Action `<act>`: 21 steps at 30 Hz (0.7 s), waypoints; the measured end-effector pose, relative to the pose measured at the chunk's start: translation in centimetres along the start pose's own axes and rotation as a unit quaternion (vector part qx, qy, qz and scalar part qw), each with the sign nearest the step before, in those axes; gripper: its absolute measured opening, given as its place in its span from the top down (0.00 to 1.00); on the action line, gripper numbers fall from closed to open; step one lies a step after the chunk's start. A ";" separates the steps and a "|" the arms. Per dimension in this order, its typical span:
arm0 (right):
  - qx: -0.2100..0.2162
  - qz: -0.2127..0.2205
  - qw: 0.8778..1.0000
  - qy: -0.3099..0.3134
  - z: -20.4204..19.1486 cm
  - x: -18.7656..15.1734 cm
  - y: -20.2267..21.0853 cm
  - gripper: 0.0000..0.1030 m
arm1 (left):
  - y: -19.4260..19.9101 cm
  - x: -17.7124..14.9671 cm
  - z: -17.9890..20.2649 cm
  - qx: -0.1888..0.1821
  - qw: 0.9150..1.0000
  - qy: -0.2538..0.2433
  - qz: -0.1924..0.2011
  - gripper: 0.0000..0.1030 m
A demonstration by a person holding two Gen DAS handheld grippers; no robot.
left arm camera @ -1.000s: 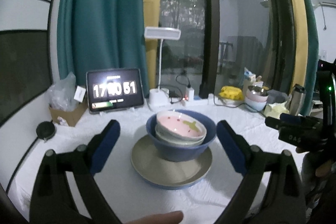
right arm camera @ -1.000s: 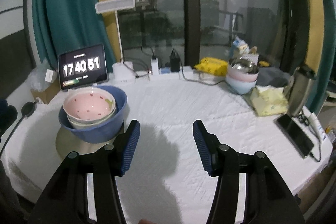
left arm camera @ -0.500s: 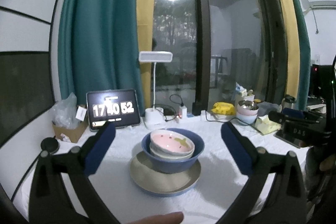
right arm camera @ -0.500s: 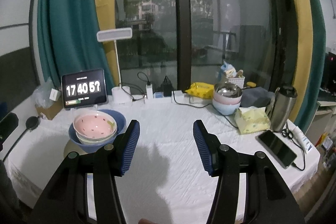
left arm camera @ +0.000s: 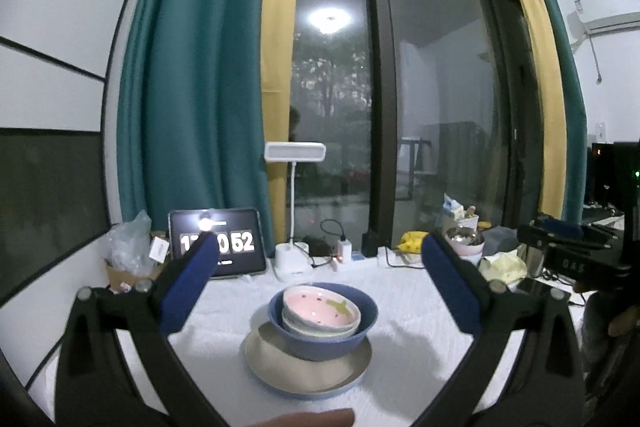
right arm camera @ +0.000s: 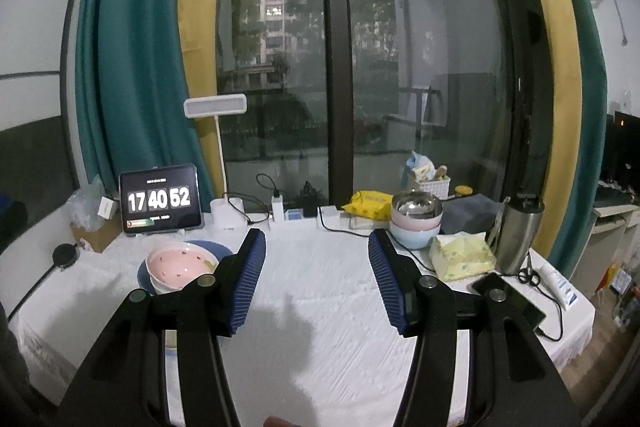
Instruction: Organize plates and bowls
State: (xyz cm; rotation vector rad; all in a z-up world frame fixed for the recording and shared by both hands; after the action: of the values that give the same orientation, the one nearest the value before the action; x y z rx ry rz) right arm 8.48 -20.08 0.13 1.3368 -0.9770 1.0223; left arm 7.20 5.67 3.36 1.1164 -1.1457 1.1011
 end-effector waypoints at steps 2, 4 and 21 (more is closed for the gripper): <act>0.000 0.003 1.000 -0.001 0.1 0.1 0.2 0.45 | -0.1 0.0 -0.1 0.000 1.000 0.003 -0.004 0.02; 0.000 0.004 1.000 -0.003 0.2 0.2 0.4 0.45 | -0.4 -0.2 -0.2 0.002 1.000 0.007 -0.010 0.02; 0.005 0.001 1.000 0.000 0.5 0.2 0.3 0.44 | -0.4 -0.5 -0.6 0.002 1.000 0.022 -0.015 0.01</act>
State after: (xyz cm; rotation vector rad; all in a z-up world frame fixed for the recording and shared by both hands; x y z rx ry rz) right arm 8.28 -20.55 0.45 1.3441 -0.9760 1.0301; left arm 7.61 6.16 2.80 1.1041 -1.0898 1.1003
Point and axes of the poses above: each gripper's, at about its wrist camera, not at the fingertips, and y roughly against the way its jaws point, z to its right, x to its top, the point moved 9 cm from there along -y, roughly the way its jaws point, and after that the axes turned 3 degrees about y, right-handed, at the moved point
